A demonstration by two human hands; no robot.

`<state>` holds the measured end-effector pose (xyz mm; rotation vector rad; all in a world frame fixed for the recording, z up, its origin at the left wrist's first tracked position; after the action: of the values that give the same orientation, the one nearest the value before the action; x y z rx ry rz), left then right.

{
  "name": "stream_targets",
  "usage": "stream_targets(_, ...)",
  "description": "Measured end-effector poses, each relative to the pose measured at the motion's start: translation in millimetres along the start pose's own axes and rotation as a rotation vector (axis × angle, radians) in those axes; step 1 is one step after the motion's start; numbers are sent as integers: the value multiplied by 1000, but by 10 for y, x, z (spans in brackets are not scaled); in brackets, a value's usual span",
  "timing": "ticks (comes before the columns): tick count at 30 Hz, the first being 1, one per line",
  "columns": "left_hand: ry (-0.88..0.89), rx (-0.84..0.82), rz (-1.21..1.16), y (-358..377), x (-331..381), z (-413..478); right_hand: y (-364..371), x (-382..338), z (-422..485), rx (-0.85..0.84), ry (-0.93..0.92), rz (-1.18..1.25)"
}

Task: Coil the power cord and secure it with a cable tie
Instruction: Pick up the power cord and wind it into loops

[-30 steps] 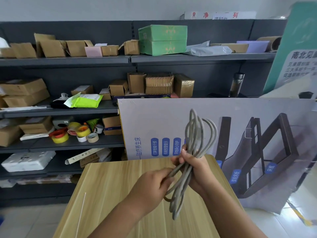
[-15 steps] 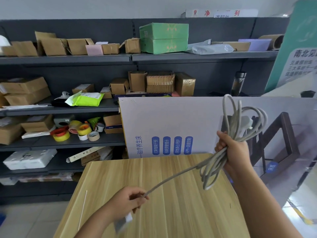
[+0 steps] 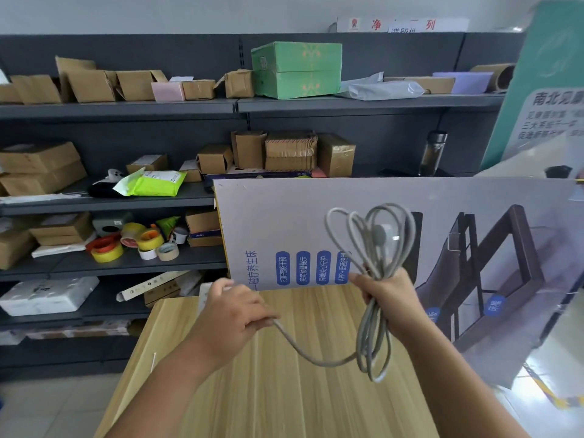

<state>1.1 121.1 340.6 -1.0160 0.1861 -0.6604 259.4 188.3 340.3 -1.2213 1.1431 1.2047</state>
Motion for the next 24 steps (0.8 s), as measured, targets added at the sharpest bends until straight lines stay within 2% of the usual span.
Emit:
stream_targets(3,73,100,13,-120,179,238,362,89,-127,-156,60,4)
stream_targets(5,110,70,28,-119,293,382,617,137,-224,-255,93,81)
stream_targets(8,50,15,49,-98,335,517,827,169,-318,-334,150,242)
stream_targets(11,14,50,145,-144,327,571,886,162,-363,-387,169,348)
stream_targets(14,57,113,243,-221,398,632,935,113,-394,-452,109,249)
stream_targets(17,190,266,277,-252,465,590,936,106,-410,-524,134,204)
stream_targets(18,173,322,274,-268,452,557,918,117,-406,-534,153,233)
stream_targets(19,105,382,275,-277,410,512,896,129,-398,-525,175,264)
stream_targets(21,-144,481,202,-254,264,352,854,156,-370,-464,195,307)
stream_targets(22,-272,488,72,-208,214,268,832,177,-349,-423,192,316)
stream_targets(24,-547,328,-454,84,119,152,801,198,-313,-338,171,328)
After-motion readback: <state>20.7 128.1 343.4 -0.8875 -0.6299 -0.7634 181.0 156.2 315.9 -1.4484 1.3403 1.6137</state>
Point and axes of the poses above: each hand's wrist, its own z-axis towards the middle knuckle, its own y-axis out of the palm, x = y × z, the point moved 7 cm from there along z, towards the middle knuckle, and after that the axes turned 6 degrees about y, right-handed, at the moved point
